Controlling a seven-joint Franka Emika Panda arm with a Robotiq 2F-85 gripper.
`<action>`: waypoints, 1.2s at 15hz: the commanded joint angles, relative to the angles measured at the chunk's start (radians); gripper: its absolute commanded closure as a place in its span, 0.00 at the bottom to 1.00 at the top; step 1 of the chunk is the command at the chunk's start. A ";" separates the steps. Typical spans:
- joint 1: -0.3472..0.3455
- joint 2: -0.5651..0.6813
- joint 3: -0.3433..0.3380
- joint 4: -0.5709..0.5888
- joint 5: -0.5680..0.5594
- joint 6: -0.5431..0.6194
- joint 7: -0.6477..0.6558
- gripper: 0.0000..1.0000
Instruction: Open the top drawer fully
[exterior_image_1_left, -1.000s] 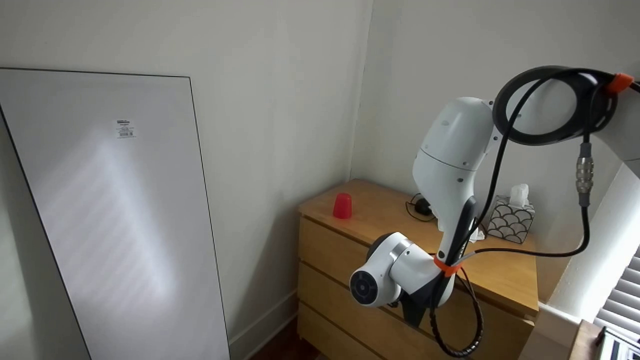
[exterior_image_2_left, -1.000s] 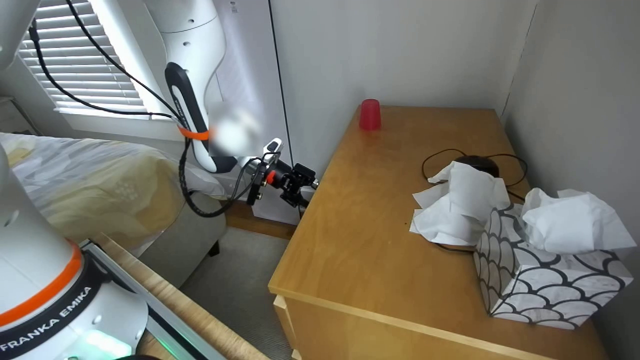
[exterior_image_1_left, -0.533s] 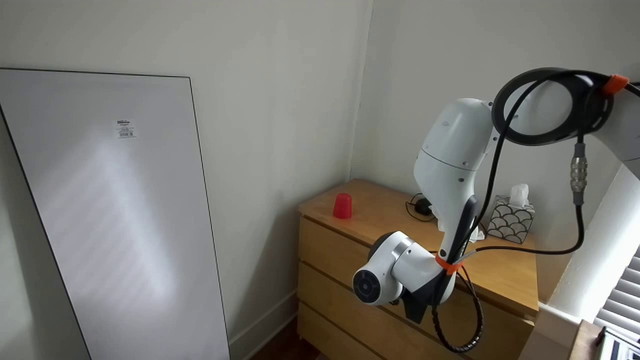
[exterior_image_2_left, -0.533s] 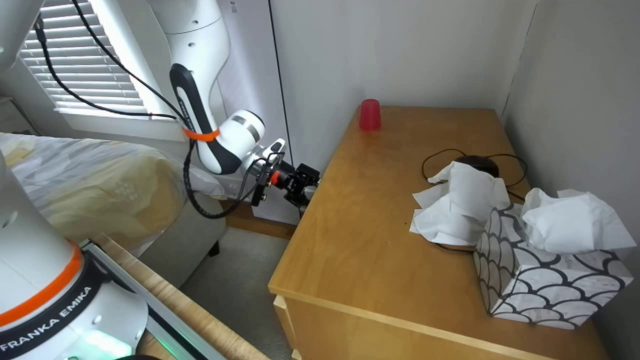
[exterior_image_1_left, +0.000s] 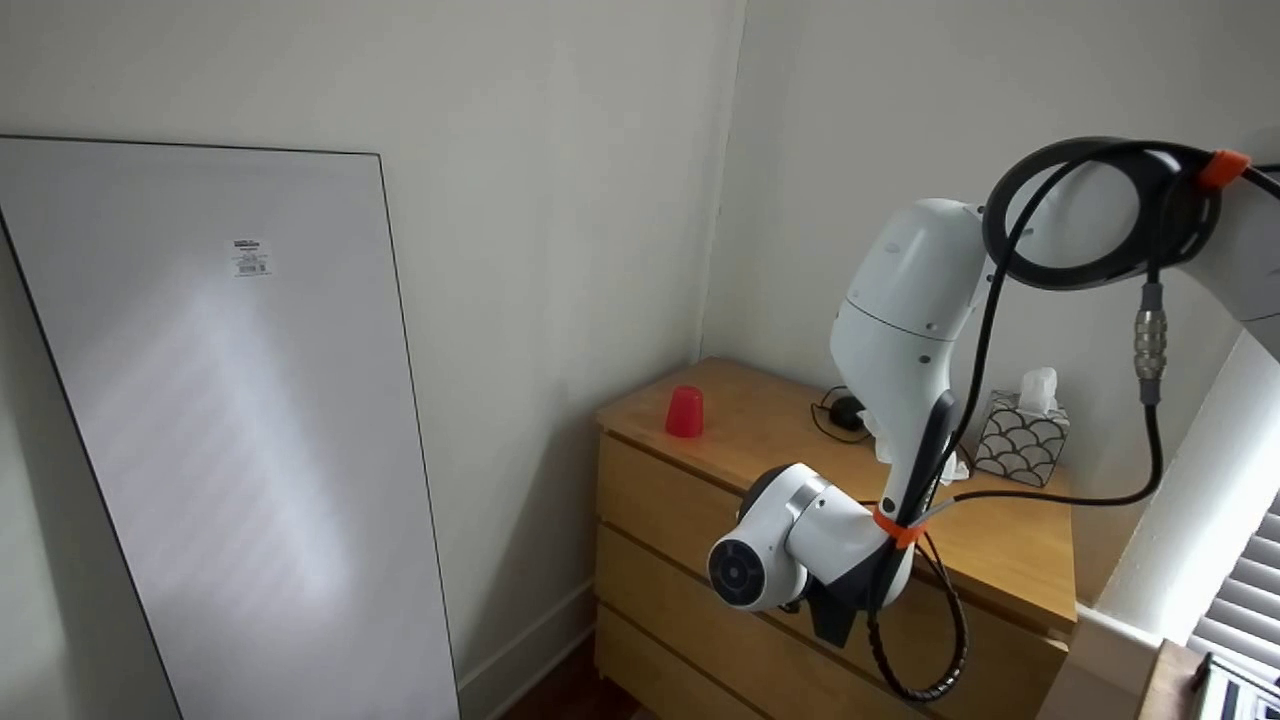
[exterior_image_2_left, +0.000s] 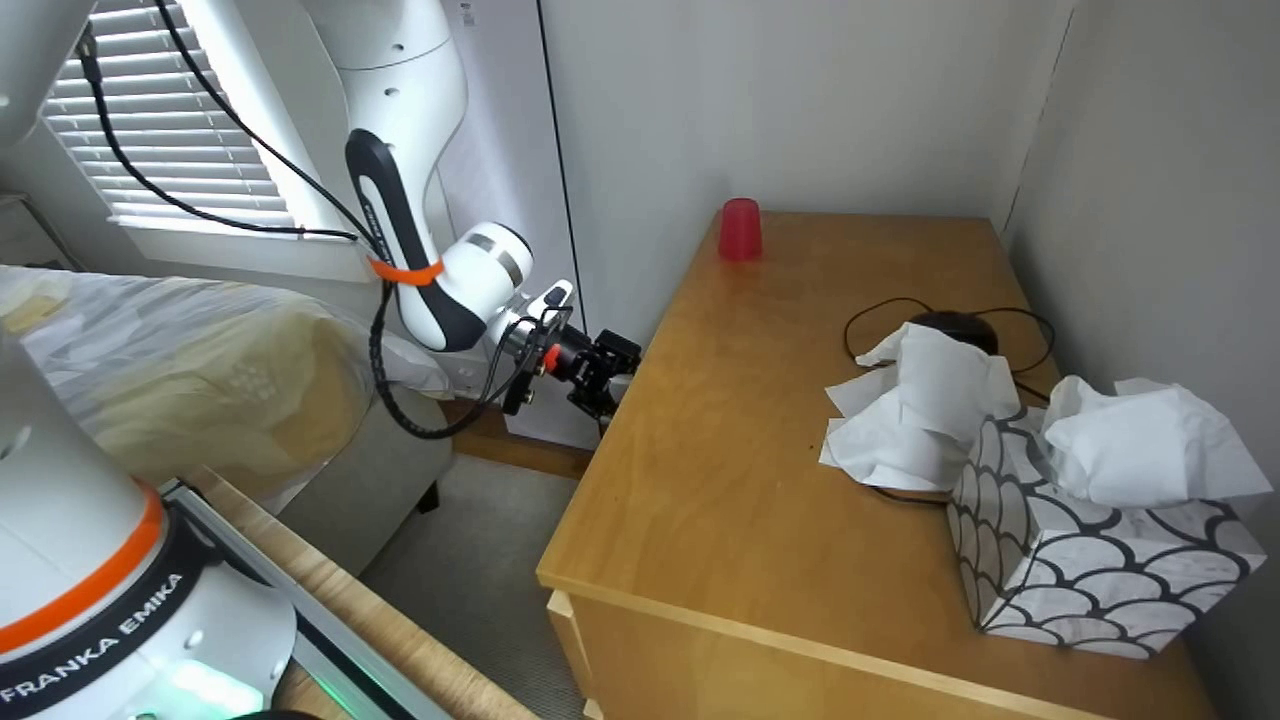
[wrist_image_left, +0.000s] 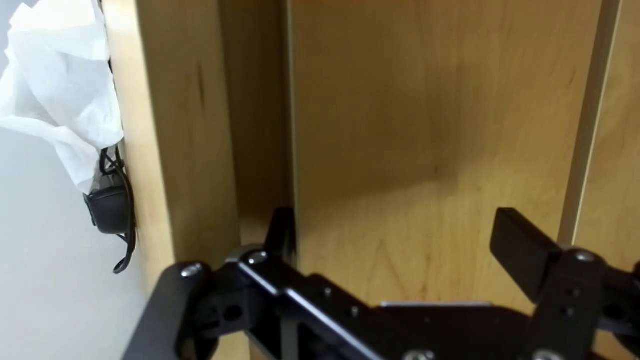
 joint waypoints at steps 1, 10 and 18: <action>-0.043 0.016 0.033 -0.002 -0.020 0.061 -0.024 0.00; -0.049 -0.010 0.097 -0.035 0.004 0.085 -0.047 0.00; -0.029 -0.048 0.174 -0.070 0.049 0.099 -0.053 0.00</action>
